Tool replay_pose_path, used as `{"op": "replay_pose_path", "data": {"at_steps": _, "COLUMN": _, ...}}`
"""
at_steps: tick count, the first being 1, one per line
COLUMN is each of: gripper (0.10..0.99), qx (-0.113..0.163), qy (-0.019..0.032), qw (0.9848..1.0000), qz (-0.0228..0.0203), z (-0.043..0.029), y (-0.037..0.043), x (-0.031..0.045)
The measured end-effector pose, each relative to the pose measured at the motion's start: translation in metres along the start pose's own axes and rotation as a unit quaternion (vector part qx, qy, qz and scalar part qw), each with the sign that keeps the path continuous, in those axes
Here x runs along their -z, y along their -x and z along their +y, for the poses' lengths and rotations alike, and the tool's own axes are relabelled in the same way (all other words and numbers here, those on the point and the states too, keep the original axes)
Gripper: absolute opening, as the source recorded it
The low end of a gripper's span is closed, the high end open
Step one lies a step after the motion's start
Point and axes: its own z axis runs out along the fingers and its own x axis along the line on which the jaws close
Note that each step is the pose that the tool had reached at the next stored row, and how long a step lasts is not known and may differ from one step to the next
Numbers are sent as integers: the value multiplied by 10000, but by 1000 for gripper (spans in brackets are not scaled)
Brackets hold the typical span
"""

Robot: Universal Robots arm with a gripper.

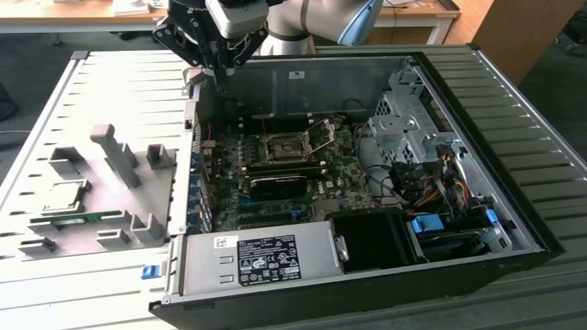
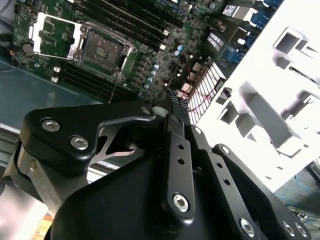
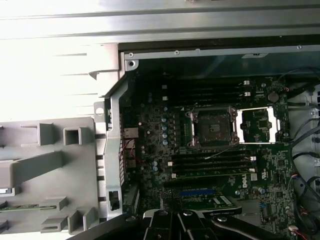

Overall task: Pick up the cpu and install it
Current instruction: 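Reach for the cpu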

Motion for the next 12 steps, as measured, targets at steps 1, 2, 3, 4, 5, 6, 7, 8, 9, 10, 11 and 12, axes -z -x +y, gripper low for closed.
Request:
{"op": "replay_pose_path", "data": {"at_steps": 1, "gripper": 106, "qx": 0, "qy": 0, "qw": 10000, "qz": 0, "z": 0, "y": -2, "x": 0}}
{"op": "replay_pose_path", "data": {"at_steps": 2, "gripper": 106, "qx": 0, "qy": 1, "qw": 10000, "qz": 0, "z": 0, "y": -4, "x": -1}}
{"op": "replay_pose_path", "data": {"at_steps": 3, "gripper": 106, "qx": 0, "qy": 1, "qw": 10000, "qz": 0, "z": -1, "y": -6, "x": -1}}
{"op": "replay_pose_path", "data": {"at_steps": 4, "gripper": 106, "qx": 0, "qy": 0, "qw": 10000, "qz": 0, "z": -1, "y": -9, "x": -1}}
{"op": "replay_pose_path", "data": {"at_steps": 5, "gripper": 106, "qx": -1, "qy": 0, "qw": 10000, "qz": -1, "z": -1, "y": -12, "x": -1}}
{"op": "replay_pose_path", "data": {"at_steps": 6, "gripper": 106, "qx": 0, "qy": 1, "qw": 10000, "qz": 0, "z": -1, "y": -14, "x": -2}}
{"op": "replay_pose_path", "data": {"at_steps": 7, "gripper": 106, "qx": 0, "qy": 0, "qw": 10000, "qz": 0, "z": -1, "y": -17, "x": -2}}
{"op": "replay_pose_path", "data": {"at_steps": 8, "gripper": 106, "qx": 0, "qy": 0, "qw": 10000, "qz": 0, "z": -2, "y": -21, "x": -2}}
{"op": "replay_pose_path", "data": {"at_steps": 9, "gripper": 106, "qx": 0, "qy": 1, "qw": 10000, "qz": 0, "z": -2, "y": -24, "x": -2}}
{"op": "replay_pose_path", "data": {"at_steps": 10, "gripper": 106, "qx": 0, "qy": 0, "qw": 10000, "qz": 0, "z": -2, "y": -26, "x": -2}}
{"op": "replay_pose_path", "data": {"at_steps": 11, "gripper": 106, "qx": 0, "qy": 0, "qw": 10000, "qz": 0, "z": -2, "y": -27, "x": -3}}
{"op": "replay_pose_path", "data": {"at_steps": 12, "gripper": 106, "qx": 0, "qy": 0, "qw": 10000, "qz": 0, "z": -2, "y": -29, "x": -3}}
